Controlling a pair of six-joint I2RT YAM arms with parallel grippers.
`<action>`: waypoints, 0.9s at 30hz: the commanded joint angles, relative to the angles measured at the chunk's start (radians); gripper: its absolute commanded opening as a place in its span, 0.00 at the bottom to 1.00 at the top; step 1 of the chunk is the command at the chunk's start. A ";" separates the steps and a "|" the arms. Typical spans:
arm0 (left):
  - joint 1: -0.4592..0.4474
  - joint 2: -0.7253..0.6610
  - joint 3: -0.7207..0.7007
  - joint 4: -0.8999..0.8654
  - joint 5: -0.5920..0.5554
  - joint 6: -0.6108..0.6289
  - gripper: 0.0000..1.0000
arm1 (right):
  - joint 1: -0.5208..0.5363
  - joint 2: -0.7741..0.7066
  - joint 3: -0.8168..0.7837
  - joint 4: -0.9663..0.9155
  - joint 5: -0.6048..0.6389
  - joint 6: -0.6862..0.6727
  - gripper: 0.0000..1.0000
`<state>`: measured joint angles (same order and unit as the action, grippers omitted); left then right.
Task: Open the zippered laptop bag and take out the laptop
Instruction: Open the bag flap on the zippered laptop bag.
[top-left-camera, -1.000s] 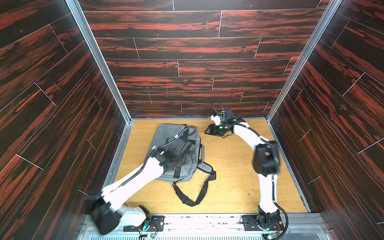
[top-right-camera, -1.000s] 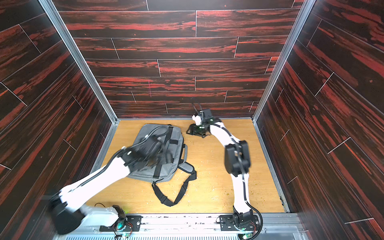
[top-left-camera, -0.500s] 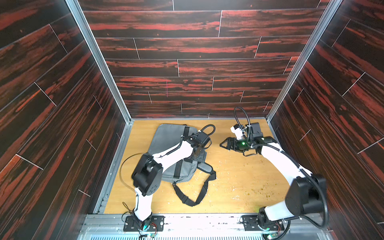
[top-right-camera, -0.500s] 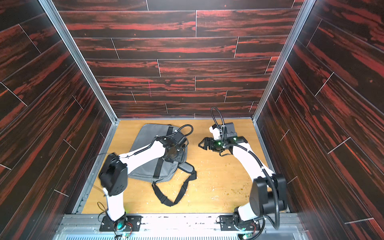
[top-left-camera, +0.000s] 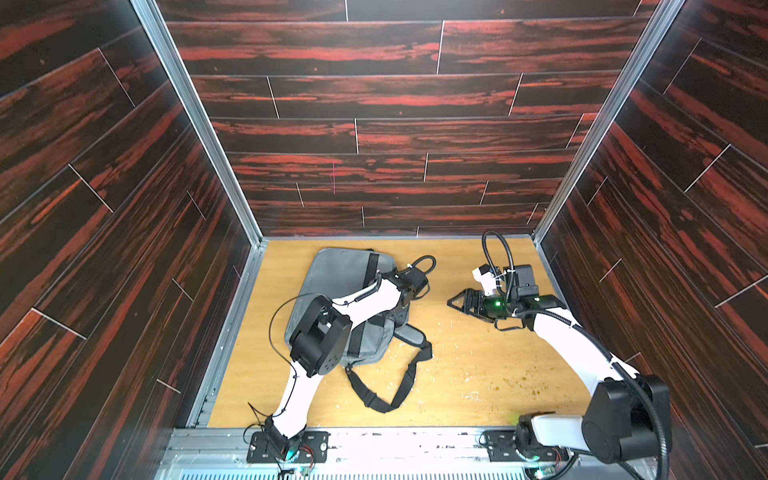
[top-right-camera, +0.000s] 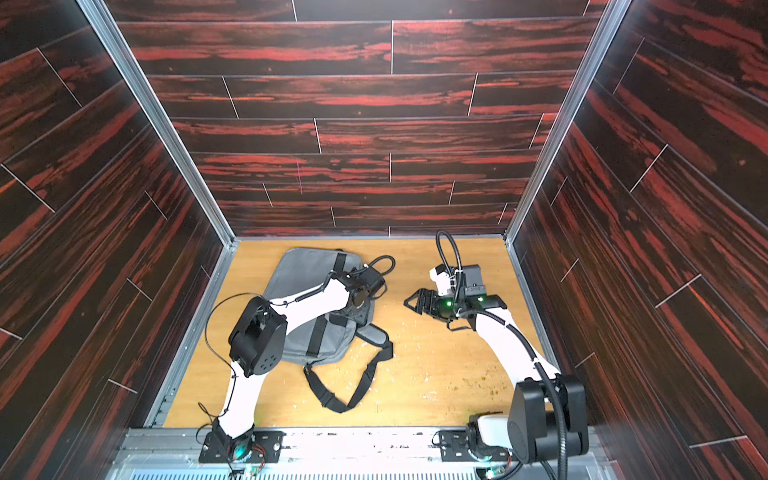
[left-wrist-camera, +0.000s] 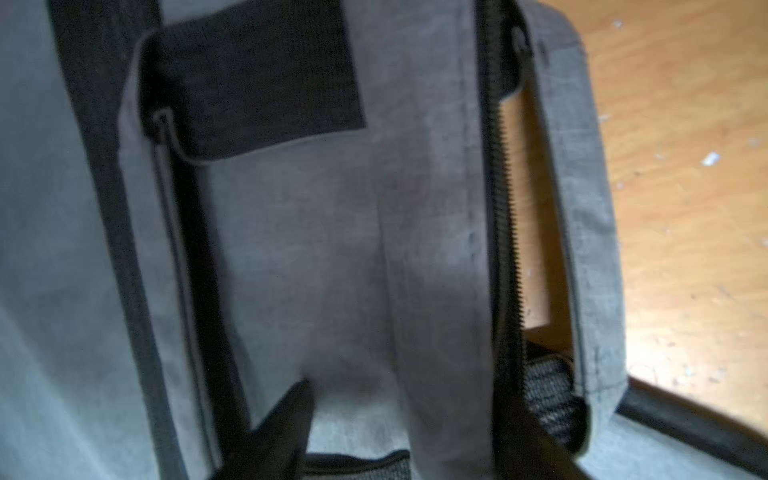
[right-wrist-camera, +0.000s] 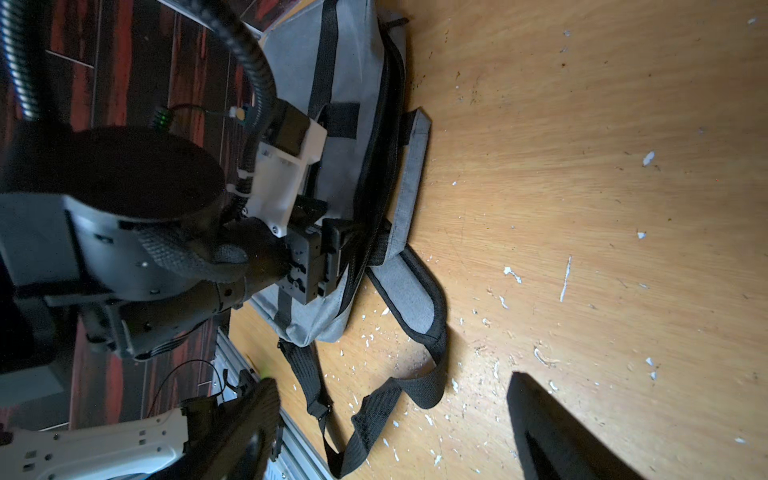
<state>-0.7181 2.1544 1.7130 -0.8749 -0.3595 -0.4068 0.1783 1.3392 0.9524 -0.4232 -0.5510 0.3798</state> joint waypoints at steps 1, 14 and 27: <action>0.003 0.028 0.021 -0.050 -0.040 -0.007 0.52 | -0.009 -0.016 -0.016 0.023 -0.033 0.005 0.90; 0.005 -0.050 0.062 -0.080 0.011 0.005 0.00 | -0.007 0.022 -0.080 0.180 -0.158 0.114 0.90; 0.020 -0.266 0.069 -0.187 0.000 0.015 0.00 | 0.149 0.150 -0.150 0.561 -0.185 0.400 0.88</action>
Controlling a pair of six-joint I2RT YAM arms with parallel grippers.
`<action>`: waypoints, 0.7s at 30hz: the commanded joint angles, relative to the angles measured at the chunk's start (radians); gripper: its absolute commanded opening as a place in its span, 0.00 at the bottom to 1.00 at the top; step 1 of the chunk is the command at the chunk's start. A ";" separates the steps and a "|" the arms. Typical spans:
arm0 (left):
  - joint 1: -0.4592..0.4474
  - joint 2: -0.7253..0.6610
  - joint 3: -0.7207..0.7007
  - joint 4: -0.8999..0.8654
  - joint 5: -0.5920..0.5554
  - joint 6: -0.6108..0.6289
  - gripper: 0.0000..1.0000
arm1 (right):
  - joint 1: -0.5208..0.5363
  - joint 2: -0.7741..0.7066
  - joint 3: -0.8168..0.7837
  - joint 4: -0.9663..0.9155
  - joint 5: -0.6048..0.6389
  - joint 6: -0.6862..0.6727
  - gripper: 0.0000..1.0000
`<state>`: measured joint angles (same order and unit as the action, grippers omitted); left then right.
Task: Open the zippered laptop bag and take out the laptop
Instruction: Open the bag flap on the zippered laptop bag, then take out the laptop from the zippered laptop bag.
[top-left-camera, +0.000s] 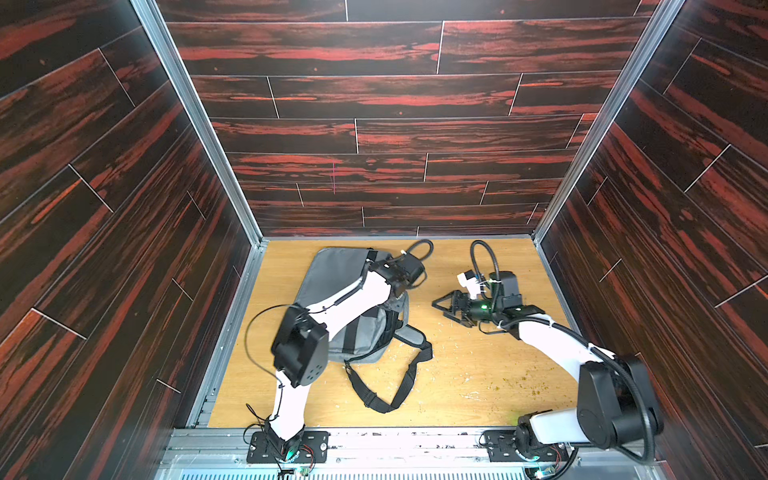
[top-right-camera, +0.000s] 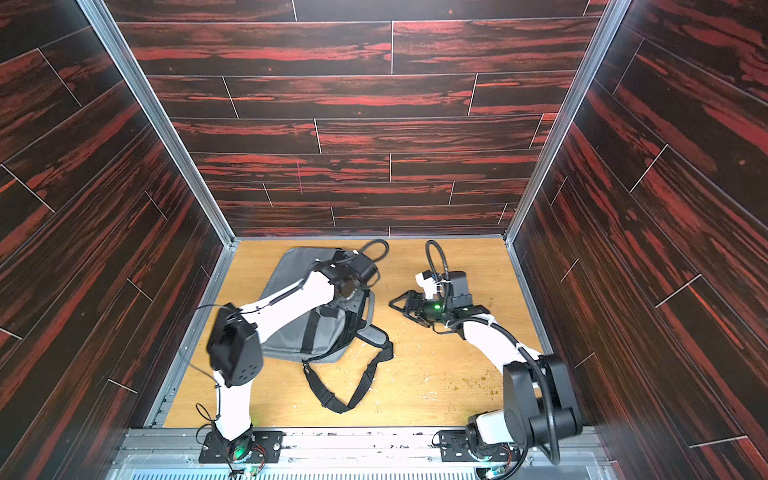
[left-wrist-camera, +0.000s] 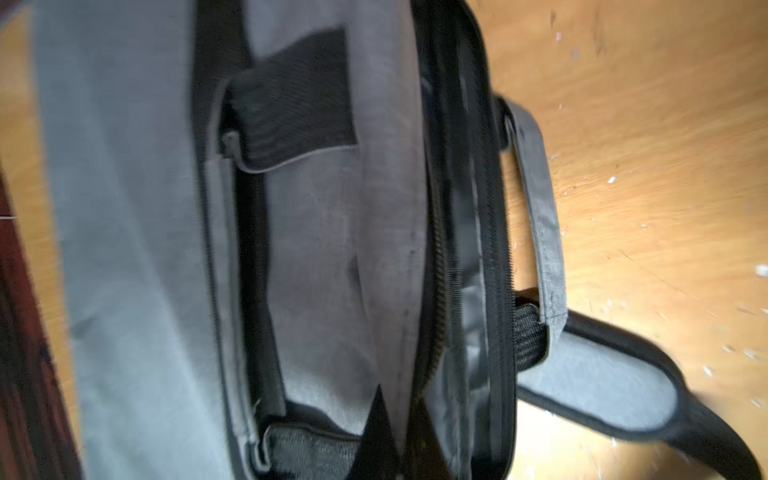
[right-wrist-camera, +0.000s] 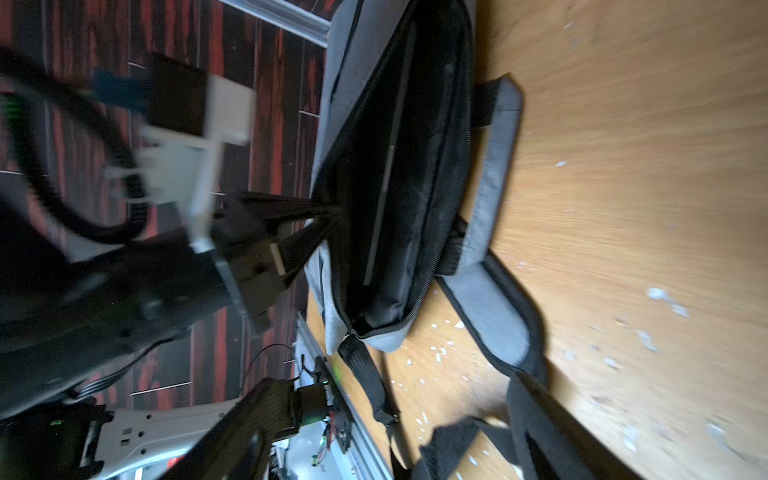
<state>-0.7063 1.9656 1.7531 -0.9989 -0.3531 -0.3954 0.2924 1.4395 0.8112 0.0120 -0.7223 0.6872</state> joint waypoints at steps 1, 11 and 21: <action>0.015 -0.099 0.028 -0.061 -0.003 0.005 0.00 | 0.050 0.065 -0.010 0.156 -0.012 0.120 0.87; 0.079 -0.254 -0.017 0.011 0.078 -0.024 0.00 | 0.223 0.298 0.087 0.436 0.080 0.377 0.74; 0.093 -0.263 -0.017 0.001 0.108 -0.040 0.00 | 0.323 0.536 0.278 0.580 0.130 0.506 0.66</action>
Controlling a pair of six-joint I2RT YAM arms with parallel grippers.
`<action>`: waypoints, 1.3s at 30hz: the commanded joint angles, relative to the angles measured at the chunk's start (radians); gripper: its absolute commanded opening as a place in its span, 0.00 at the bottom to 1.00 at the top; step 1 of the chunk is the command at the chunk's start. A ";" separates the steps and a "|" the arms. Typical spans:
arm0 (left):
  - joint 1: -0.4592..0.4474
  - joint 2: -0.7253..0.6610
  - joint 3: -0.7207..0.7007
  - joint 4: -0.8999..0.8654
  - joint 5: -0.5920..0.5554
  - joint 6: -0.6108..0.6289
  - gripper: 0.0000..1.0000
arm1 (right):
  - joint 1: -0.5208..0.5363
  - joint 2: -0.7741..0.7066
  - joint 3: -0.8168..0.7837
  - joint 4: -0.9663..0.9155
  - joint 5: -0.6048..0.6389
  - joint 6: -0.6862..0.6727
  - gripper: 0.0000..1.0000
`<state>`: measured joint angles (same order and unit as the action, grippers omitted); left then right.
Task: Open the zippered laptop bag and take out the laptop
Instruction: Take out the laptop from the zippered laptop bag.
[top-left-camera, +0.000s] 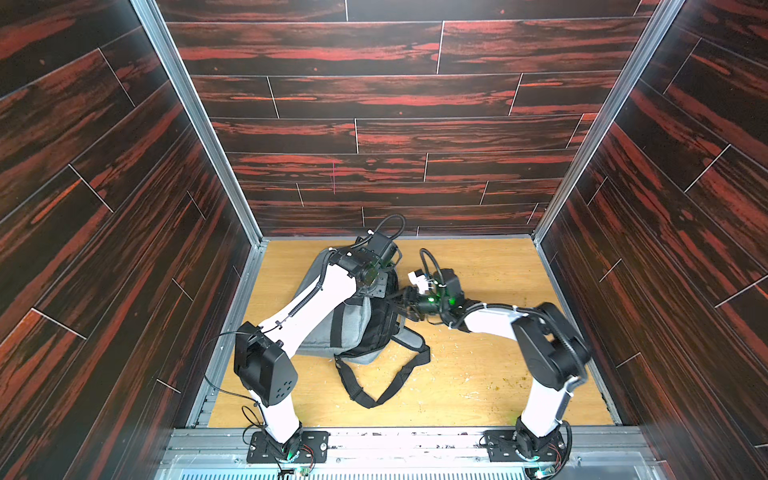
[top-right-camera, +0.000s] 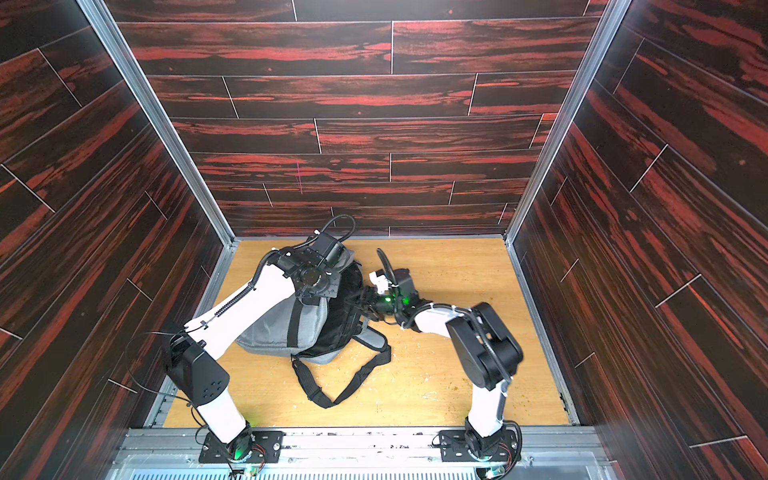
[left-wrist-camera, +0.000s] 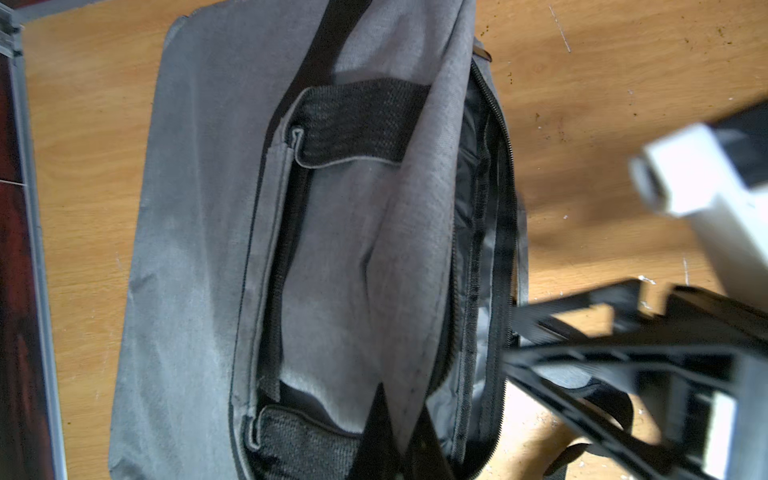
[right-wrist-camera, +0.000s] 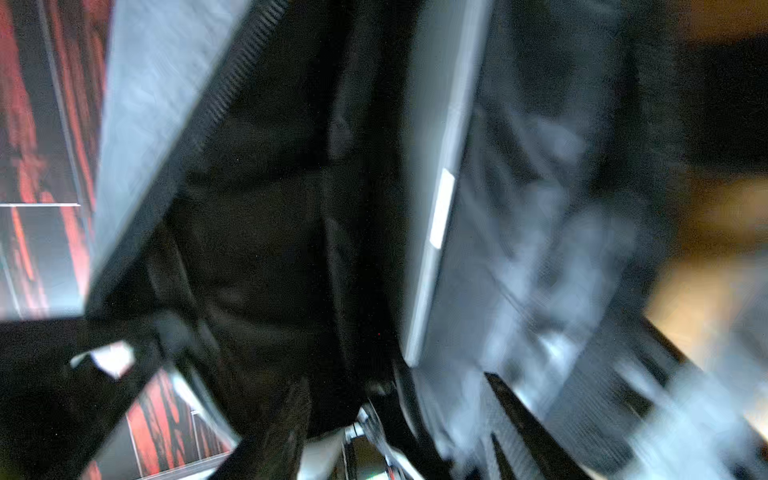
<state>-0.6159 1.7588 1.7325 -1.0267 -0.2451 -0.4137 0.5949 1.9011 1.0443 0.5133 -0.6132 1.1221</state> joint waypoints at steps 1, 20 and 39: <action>0.004 -0.050 0.007 0.027 0.000 -0.023 0.00 | 0.029 0.097 0.056 0.095 0.026 0.089 0.65; 0.007 -0.012 0.004 0.073 0.070 -0.091 0.00 | 0.105 0.404 0.255 0.157 0.071 0.206 0.62; 0.009 0.029 -0.013 0.109 0.105 -0.115 0.00 | 0.182 0.583 0.520 0.141 0.138 0.250 0.53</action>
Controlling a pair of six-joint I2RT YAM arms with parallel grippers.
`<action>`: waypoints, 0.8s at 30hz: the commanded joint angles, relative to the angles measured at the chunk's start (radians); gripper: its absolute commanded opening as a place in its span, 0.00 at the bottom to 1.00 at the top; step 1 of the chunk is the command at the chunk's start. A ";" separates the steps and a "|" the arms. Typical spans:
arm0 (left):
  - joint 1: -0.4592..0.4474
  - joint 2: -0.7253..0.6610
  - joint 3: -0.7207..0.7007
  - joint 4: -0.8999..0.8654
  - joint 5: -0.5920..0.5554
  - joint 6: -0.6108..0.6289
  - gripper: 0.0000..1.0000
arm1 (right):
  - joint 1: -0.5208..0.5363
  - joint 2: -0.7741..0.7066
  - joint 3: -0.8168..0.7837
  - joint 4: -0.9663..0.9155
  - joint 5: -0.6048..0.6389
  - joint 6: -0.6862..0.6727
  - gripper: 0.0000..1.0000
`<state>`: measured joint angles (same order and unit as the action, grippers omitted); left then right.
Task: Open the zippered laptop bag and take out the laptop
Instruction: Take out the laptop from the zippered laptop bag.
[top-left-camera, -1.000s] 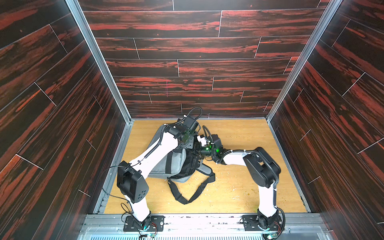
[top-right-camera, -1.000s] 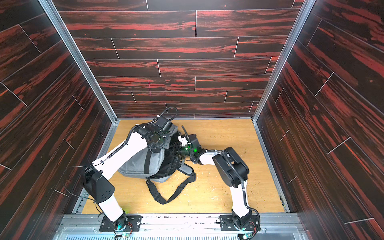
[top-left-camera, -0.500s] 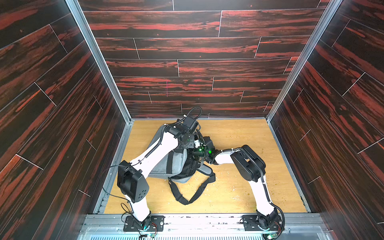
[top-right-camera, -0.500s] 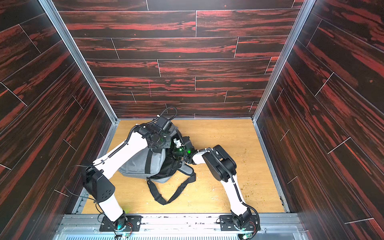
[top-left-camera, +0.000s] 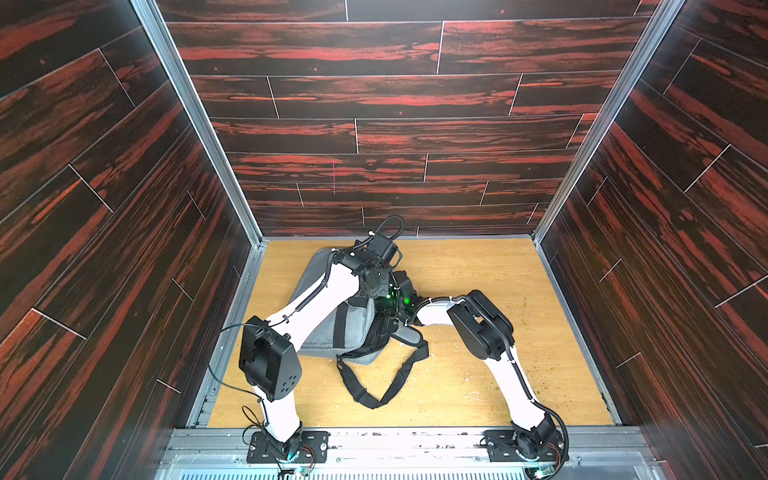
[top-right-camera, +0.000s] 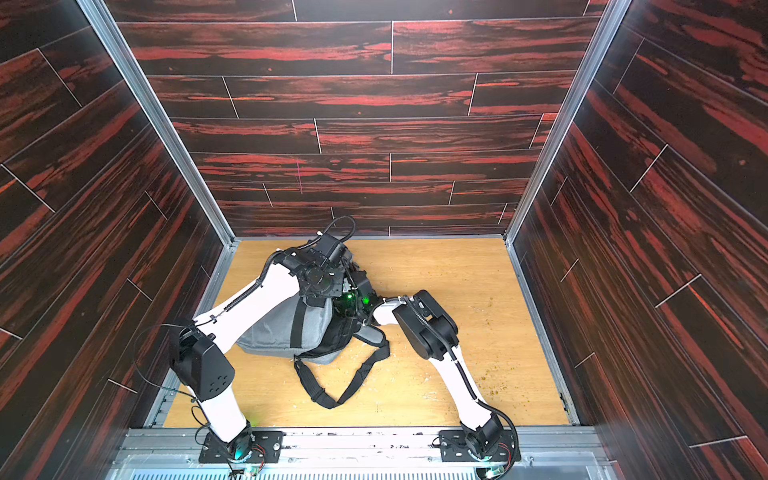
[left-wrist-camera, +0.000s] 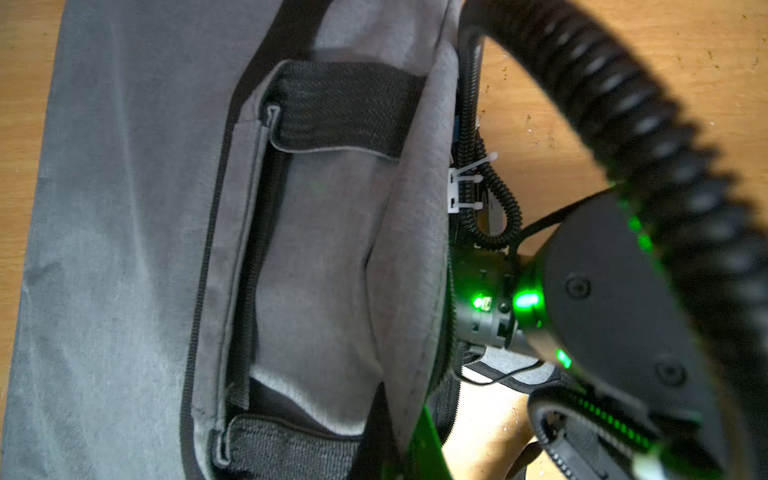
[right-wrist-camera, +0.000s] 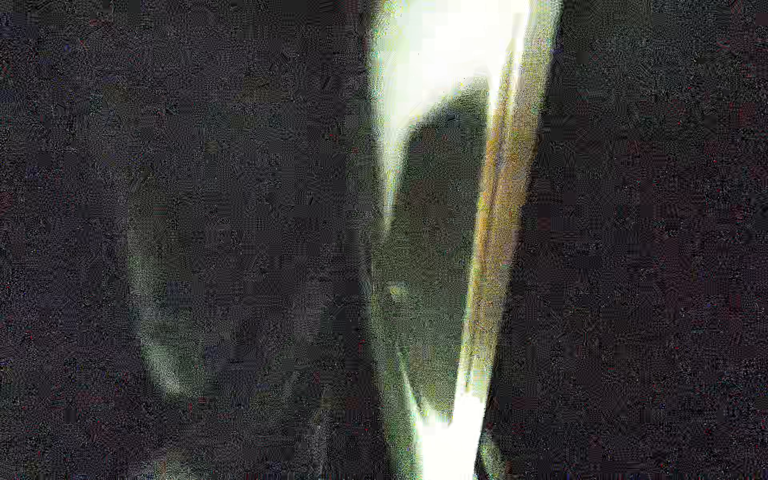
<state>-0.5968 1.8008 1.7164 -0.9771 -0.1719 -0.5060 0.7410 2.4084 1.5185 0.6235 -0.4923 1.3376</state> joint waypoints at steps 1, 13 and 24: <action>-0.010 -0.012 0.005 0.060 0.033 -0.024 0.00 | 0.042 0.091 0.052 0.054 0.016 0.055 0.52; 0.005 -0.020 0.054 0.049 0.038 -0.028 0.00 | 0.095 0.127 0.101 0.004 0.040 0.067 0.47; 0.009 -0.026 0.094 0.026 0.018 -0.014 0.00 | 0.108 0.130 0.076 0.043 0.059 0.086 0.37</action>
<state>-0.5701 1.8057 1.7485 -1.0145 -0.1905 -0.5137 0.8051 2.4866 1.6077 0.6594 -0.4034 1.3911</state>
